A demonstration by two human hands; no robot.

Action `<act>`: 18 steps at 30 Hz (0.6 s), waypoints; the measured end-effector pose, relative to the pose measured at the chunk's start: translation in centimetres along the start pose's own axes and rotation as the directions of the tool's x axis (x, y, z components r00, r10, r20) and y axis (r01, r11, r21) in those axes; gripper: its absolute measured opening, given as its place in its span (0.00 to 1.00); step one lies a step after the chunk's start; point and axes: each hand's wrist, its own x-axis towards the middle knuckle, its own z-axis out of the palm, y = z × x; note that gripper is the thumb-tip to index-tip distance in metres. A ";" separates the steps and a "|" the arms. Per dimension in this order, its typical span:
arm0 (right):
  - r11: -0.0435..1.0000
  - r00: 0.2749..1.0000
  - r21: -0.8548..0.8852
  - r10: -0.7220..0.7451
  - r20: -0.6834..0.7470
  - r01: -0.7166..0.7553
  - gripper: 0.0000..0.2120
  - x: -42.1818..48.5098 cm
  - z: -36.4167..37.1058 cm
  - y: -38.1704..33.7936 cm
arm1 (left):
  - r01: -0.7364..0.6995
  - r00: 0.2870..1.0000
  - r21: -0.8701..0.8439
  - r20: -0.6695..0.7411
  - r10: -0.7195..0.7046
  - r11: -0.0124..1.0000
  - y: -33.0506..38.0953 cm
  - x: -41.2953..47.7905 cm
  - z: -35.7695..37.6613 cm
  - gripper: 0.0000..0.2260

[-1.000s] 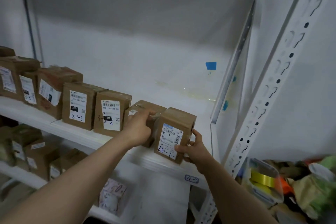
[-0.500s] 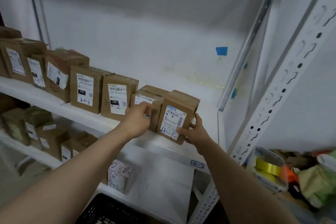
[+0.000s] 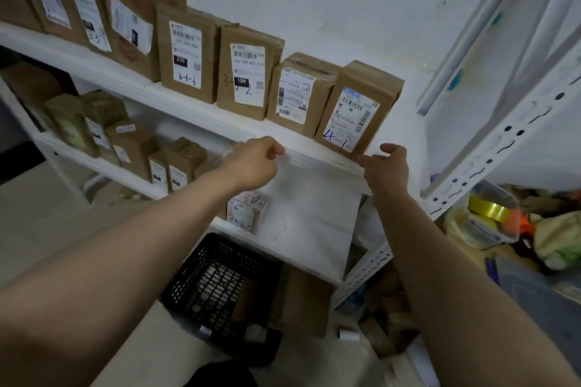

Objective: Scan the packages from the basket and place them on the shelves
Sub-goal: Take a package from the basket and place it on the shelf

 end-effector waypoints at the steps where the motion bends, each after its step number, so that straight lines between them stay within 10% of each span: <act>1: 1.000 1.000 0.013 -0.007 -0.016 0.008 0.23 -1.1 0.3 0.5 | 0.018 1.000 -0.010 0.025 -0.018 1.000 -1.1 -0.6 0.5 0.22; 7: 0.999 0.999 -0.047 -0.012 0.035 0.014 0.10 -6.6 3.7 6.6 | 0.077 0.976 0.052 0.202 -0.086 0.996 -7.3 -3.2 3.9 0.20; 18: 0.853 0.835 -0.336 0.490 0.252 -0.399 0.02 -8.8 6.8 26.0 | 0.352 0.816 0.037 0.477 -0.326 0.935 -17.9 -4.6 15.4 0.17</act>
